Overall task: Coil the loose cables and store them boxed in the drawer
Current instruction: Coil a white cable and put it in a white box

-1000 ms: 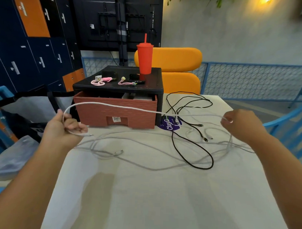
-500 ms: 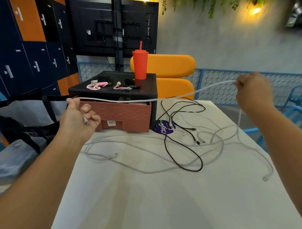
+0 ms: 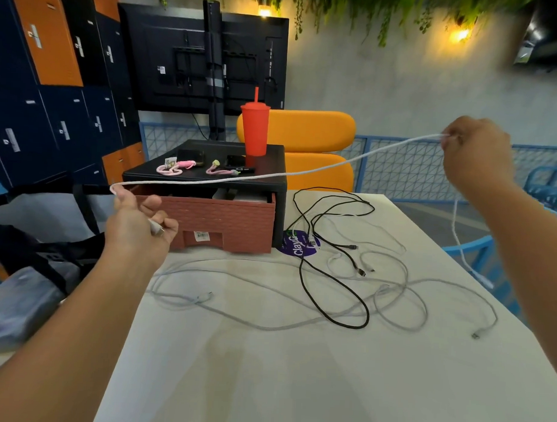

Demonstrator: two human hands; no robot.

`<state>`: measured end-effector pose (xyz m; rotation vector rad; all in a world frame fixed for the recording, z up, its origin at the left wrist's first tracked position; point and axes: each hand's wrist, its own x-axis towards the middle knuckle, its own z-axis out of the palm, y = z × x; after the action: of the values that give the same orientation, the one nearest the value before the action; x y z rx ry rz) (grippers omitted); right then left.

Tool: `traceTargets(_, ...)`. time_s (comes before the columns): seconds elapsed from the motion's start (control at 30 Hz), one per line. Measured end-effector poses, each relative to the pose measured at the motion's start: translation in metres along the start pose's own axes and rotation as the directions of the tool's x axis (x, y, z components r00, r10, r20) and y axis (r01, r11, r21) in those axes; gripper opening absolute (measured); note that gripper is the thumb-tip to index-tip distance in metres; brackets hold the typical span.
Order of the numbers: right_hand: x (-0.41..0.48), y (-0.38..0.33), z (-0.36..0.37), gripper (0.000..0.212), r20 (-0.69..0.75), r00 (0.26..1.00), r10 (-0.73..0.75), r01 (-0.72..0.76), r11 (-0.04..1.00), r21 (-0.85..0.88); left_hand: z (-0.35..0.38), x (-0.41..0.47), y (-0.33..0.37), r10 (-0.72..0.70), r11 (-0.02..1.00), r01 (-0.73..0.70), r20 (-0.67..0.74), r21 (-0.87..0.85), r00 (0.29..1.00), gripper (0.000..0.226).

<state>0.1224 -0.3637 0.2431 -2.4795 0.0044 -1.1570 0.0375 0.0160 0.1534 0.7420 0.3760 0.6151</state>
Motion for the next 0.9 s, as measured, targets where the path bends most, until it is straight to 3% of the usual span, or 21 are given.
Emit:
traceTargets(0.13,0.016,-0.021,-0.011,0.022,-0.113,0.983,-0.146,0.163,0.974,0.155,0.006,-0.006,-0.003,0.111,0.986,-0.112,0.018,0.123,0.994,0.037)
traceTargets(0.33,0.030,-0.052,-0.017,0.025,-0.114,0.977,-0.181,0.212,0.899,0.384,0.020,-0.024,-0.006,0.309,0.866,-0.388,0.275,0.315,0.911,0.041)
traceTargets(0.4,0.022,-0.051,-0.002,0.022,-0.014,0.986,-0.168,0.157,0.885,0.437,0.025,-0.027,-0.005,0.319,0.846,-0.426,0.337,0.321,0.886,0.040)
traceTargets(0.47,0.004,-0.046,0.019,0.020,0.180,0.967,-0.182,0.087,0.896,0.436,0.028,-0.031,-0.007,0.306,0.846,-0.430,0.372,0.315,0.876,0.037)
traceTargets(0.57,-0.046,-0.039,0.057,0.026,0.551,0.797,-0.249,0.038,0.930,0.366,0.030,-0.038,-0.012,0.284,0.837,-0.436,0.419,0.331,0.862,0.030)
traceTargets(0.63,-0.088,-0.035,0.083,0.036,0.696,0.674,-0.249,-0.016,0.936,0.351,0.029,-0.044,-0.017,0.275,0.803,-0.461,0.451,0.378,0.849,0.037)
traceTargets(0.7,-0.126,-0.033,0.106,0.038,0.748,0.622,-0.231,-0.078,0.933,0.353,0.025,-0.049,-0.022,0.266,0.758,-0.496,0.493,0.424,0.828,0.041)
traceTargets(0.8,-0.163,-0.036,0.127,0.032,0.773,0.607,-0.183,-0.153,0.928,0.339,0.021,-0.055,-0.028,0.216,0.704,-0.525,0.560,0.478,0.800,0.040)
traceTargets(0.9,-0.177,-0.036,0.133,0.031,0.769,0.635,-0.070,-0.204,0.945,0.254,0.019,-0.059,-0.032,0.135,0.666,-0.512,0.587,0.543,0.798,0.036)
